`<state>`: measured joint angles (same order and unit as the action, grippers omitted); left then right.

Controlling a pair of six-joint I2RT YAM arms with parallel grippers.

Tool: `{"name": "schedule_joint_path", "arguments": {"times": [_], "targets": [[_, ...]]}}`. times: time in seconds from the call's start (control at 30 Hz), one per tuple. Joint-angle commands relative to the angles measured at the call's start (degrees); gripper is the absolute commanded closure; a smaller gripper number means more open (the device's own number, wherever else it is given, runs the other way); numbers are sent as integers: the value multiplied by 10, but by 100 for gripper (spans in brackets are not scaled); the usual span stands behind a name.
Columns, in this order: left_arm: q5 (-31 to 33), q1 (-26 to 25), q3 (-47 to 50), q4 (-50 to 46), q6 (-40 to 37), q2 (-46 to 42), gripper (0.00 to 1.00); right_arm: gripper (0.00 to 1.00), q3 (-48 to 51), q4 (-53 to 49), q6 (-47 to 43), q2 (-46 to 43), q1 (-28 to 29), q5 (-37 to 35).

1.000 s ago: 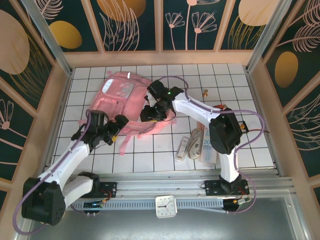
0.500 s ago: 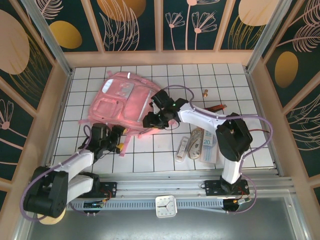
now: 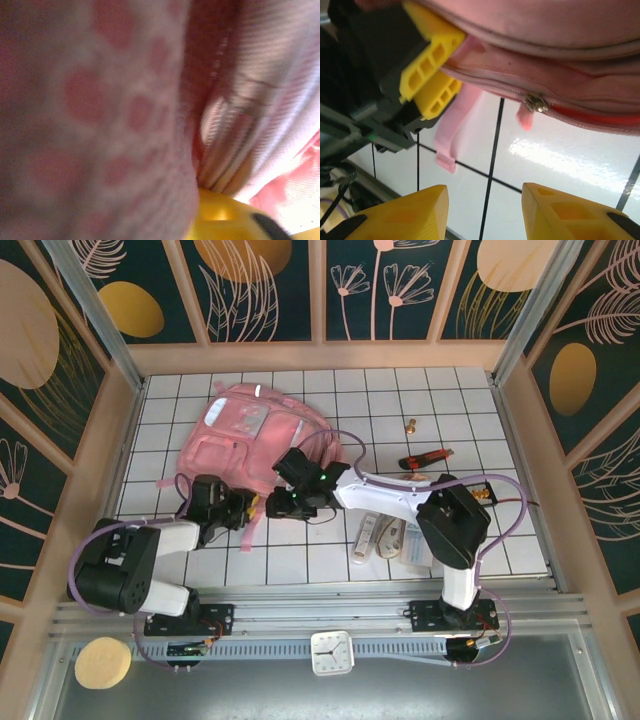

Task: Pack the student bag

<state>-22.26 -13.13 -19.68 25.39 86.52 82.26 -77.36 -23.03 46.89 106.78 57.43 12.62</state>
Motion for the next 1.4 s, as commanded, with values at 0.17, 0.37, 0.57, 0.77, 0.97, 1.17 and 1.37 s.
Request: {"name": "schedule_joint_path", "arguments": {"times": [0.17,0.37,0.57,0.77,0.97,1.17,1.37], "targets": [[-9,-1,-54,-1,-27,-29,100,55,55,38,75,-28,-11,-53],[-17,-4,-60,-2,-26,-36,100,54,57,68,98,-17,-16,-55],[-22,-11,-61,11,-22,-24,100,54,51,110,125,9,-23,-32],[-24,-21,-64,23,-13,-17,100,55,42,124,143,27,-28,-31],[-26,-30,-75,26,-5,-14,100,57,31,116,145,37,-28,-56],[-29,-34,-80,22,-3,-16,100,63,26,125,142,35,-33,-85],[-31,-37,-79,17,-2,-20,100,75,27,135,140,35,-41,-96]]}}
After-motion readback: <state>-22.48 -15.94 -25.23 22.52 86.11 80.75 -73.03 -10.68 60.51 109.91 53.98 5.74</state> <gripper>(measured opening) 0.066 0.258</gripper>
